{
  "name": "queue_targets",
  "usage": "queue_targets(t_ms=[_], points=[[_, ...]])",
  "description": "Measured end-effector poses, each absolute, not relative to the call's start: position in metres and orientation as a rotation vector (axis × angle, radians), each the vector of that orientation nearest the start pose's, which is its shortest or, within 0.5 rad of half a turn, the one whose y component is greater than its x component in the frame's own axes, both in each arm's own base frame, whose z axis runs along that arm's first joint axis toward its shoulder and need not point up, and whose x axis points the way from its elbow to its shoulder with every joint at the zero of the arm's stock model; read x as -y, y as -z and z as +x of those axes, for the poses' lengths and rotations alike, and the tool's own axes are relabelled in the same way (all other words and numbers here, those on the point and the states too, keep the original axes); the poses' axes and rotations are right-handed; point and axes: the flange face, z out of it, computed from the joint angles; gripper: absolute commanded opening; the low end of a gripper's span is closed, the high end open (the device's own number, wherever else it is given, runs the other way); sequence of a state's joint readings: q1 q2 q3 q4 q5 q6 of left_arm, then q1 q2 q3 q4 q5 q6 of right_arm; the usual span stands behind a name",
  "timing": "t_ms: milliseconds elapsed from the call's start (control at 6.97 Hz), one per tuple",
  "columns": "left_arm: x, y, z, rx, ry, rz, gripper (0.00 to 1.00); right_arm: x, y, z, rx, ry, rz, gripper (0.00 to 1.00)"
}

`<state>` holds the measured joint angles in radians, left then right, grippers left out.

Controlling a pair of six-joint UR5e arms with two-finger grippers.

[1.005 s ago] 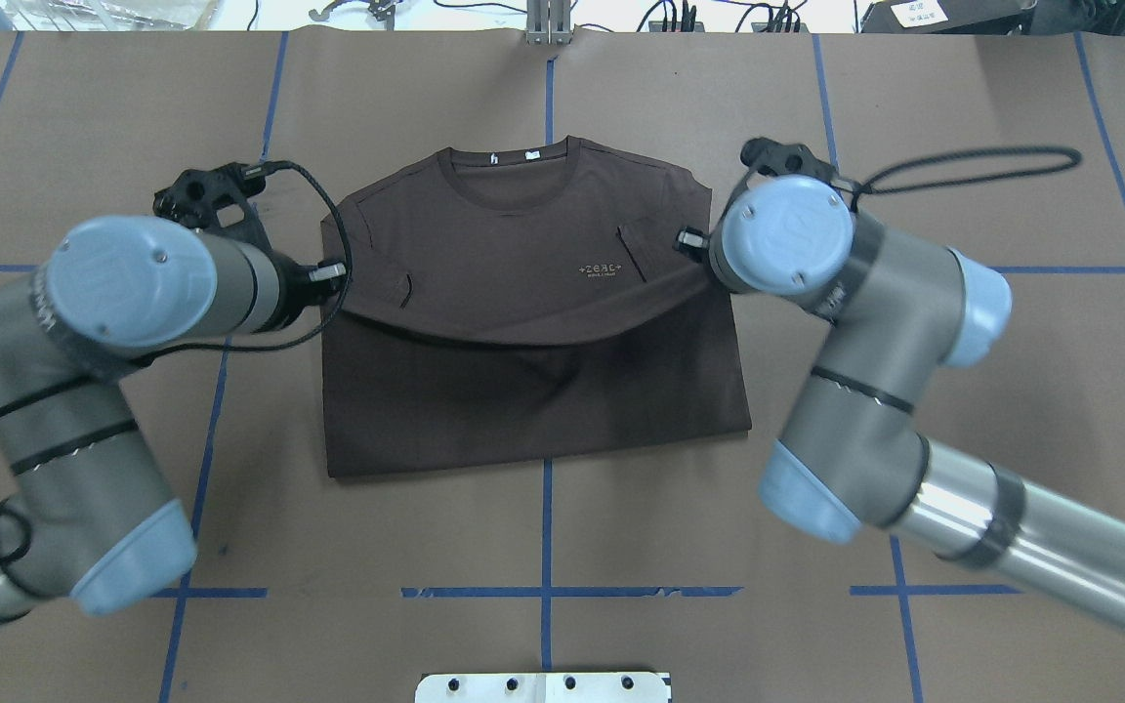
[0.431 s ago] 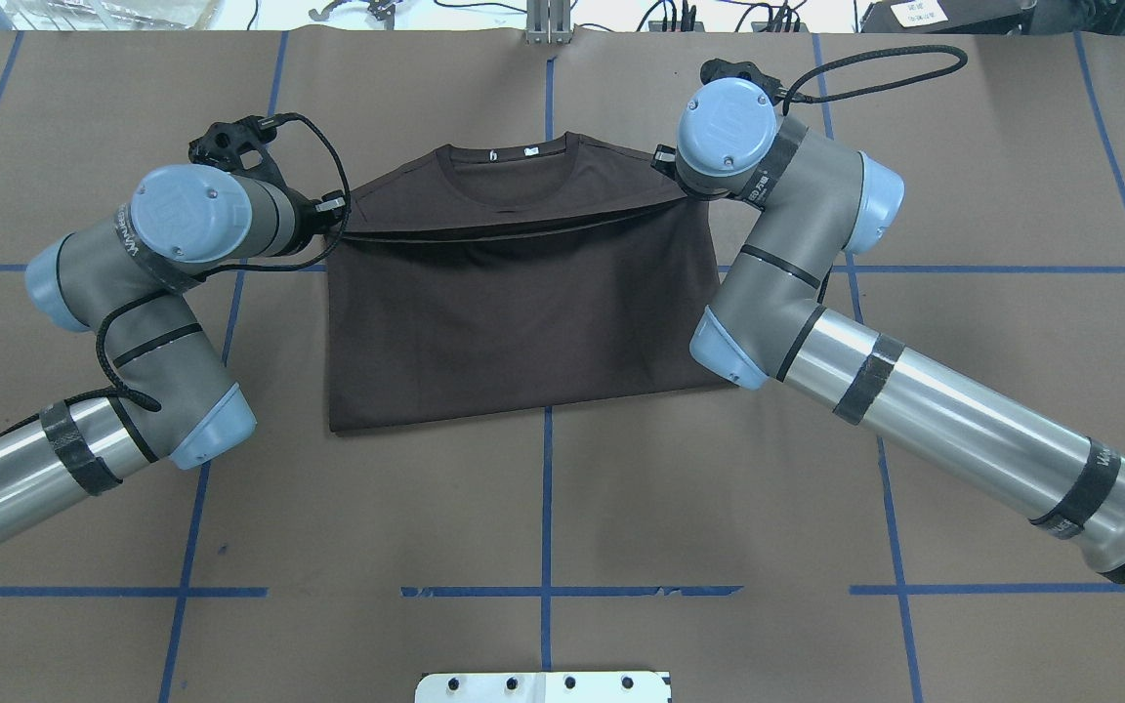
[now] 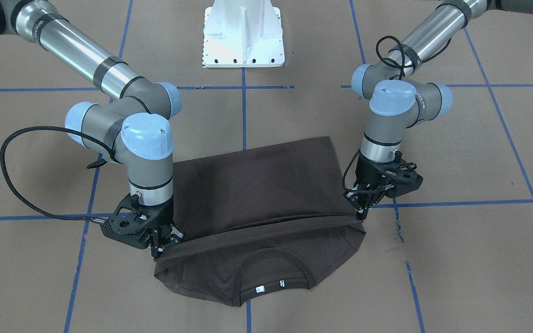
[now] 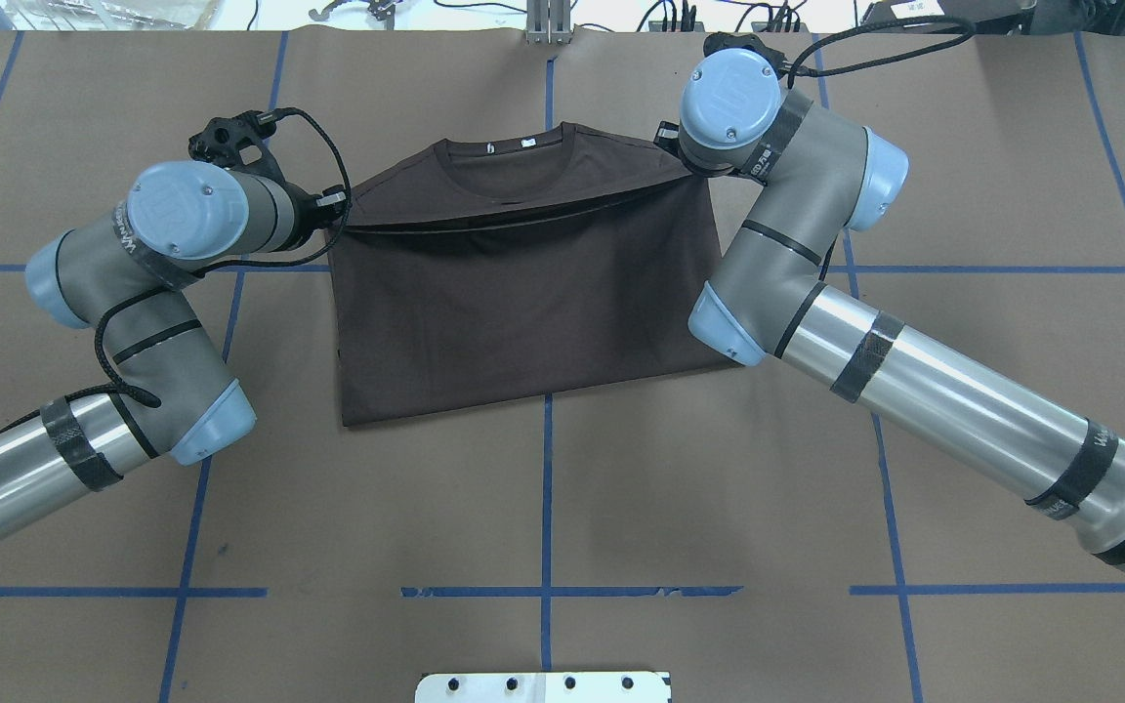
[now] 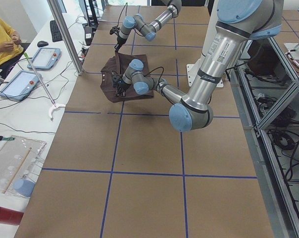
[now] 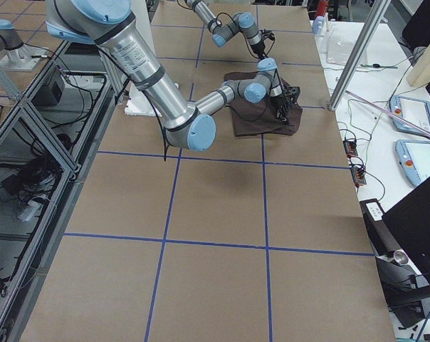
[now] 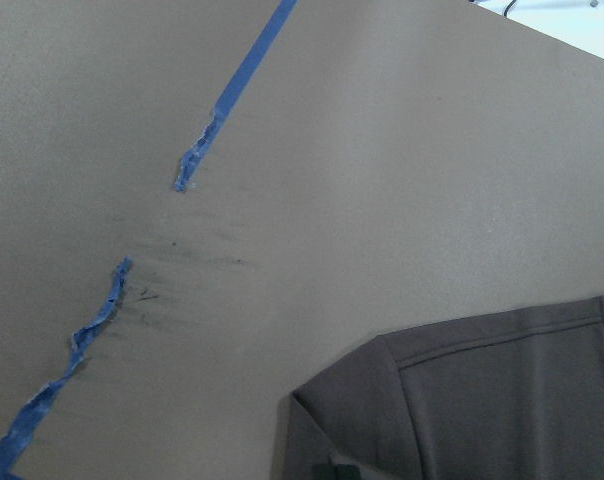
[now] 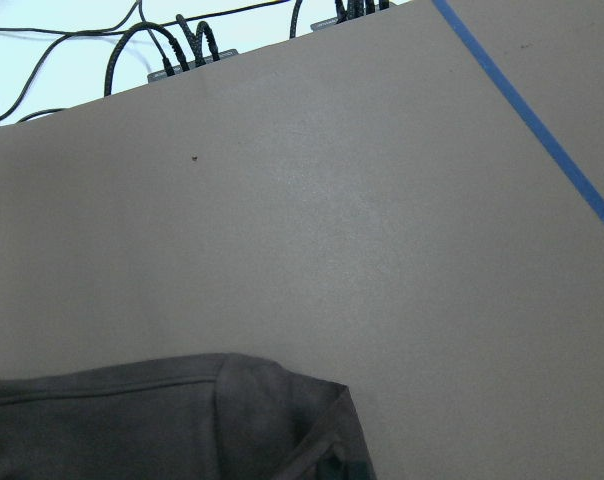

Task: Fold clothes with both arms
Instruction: 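Lower the hem onto the shirt near the collar and open both grippers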

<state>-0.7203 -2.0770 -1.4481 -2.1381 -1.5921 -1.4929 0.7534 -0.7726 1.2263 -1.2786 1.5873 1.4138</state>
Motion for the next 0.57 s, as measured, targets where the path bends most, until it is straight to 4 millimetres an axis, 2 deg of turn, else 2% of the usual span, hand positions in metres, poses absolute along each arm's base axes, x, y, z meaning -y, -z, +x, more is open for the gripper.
queue_targets(t_ms=[144,287,431,574], points=[[0.5669,-0.3601,0.4466,-0.903,0.581,0.360,0.03,0.6431,-0.2890,-0.4925,0.689,-0.560,0.320,0.00],[0.5674,-0.3592,0.4465,-0.904,0.582,0.360,0.11,0.6443,-0.2894,-0.4933,0.685,-0.560,0.321,0.12],[0.5675,-0.3616,0.4460,-0.901,0.584,0.359,0.27,0.6451,-0.2932,-0.4961,0.676,-0.559,0.318,0.37],[0.5672,-0.3645,0.4457,-0.898,0.585,0.357,0.31,0.6447,-0.2945,-0.4996,0.671,-0.557,0.317,0.81]])
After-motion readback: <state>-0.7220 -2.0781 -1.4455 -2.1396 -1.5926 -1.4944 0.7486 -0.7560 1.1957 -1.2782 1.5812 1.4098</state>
